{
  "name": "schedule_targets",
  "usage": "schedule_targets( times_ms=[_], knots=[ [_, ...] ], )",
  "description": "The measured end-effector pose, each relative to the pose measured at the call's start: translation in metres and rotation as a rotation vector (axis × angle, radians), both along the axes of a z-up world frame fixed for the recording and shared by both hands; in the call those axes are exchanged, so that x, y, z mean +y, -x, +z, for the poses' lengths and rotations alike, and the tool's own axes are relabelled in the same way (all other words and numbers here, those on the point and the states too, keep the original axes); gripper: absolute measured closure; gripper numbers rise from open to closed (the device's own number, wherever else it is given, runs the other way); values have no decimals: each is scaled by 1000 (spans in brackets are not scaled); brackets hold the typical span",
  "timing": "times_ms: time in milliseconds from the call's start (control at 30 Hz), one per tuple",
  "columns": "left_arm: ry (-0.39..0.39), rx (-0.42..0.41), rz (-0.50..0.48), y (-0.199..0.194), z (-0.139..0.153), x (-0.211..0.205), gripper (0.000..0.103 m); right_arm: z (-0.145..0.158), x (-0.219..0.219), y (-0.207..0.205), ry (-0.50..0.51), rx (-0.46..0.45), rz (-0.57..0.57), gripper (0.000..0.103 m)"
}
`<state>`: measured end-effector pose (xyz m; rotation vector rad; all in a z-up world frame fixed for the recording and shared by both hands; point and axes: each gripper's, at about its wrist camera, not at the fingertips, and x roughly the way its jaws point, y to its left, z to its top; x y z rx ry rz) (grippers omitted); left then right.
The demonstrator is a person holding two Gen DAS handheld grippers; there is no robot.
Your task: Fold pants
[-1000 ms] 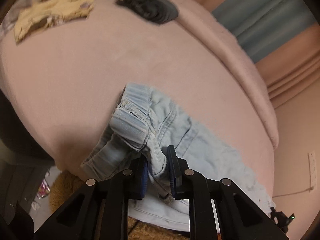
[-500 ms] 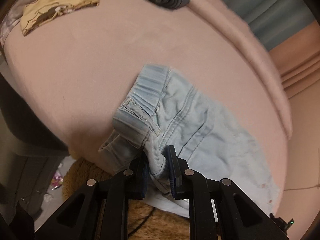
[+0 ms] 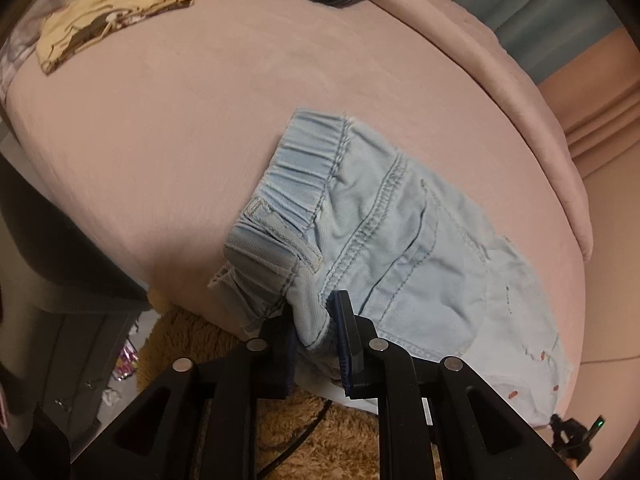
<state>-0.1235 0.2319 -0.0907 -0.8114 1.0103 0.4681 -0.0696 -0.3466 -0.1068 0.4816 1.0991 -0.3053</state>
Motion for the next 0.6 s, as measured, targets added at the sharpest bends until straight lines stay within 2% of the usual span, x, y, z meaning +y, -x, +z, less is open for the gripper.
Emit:
schedule_targets(
  times_ms=[33, 67, 100, 133, 200, 267, 333, 433, 467, 500, 533, 567, 600],
  knots=[
    [-4, -6, 3, 1, 4, 0, 85, 10, 4, -7, 44, -6, 2, 81],
    [-6, -15, 7, 3, 8, 1, 79, 21, 6, -10, 100, -24, 7, 74],
    [-16, -17, 16, 4, 12, 2, 69, 33, 8, -15, 149, -54, 15, 58],
    [-48, -14, 41, 6, 16, 5, 65, 41, 10, -20, 173, -84, 26, 42],
    [-94, 0, 87, 11, 17, 10, 54, 49, 12, -40, 177, -119, 79, 34],
    [-89, -22, 127, 13, 16, 17, 54, 45, 15, -67, 142, -134, 140, 35],
    [-44, -66, 145, 10, 6, 27, 54, 34, 23, -96, 93, -132, 186, 36],
    [19, -69, 165, 5, -13, 34, 54, 4, 35, -129, 49, -95, 248, 39],
    [26, -83, 173, 5, -16, 34, 58, -11, 41, -138, 60, -54, 259, 47],
    [13, -87, 173, 6, -16, 33, 68, -21, 42, -140, 75, -26, 258, 70],
    [-5, -82, 169, 6, -14, 31, 72, -27, 42, -140, 98, -20, 247, 74],
    [-22, -79, 161, 6, -10, 27, 75, -25, 43, -138, 130, -37, 237, 80],
    [-32, -75, 160, 7, -5, 25, 79, -19, 42, -136, 133, -60, 232, 82]
  ],
)
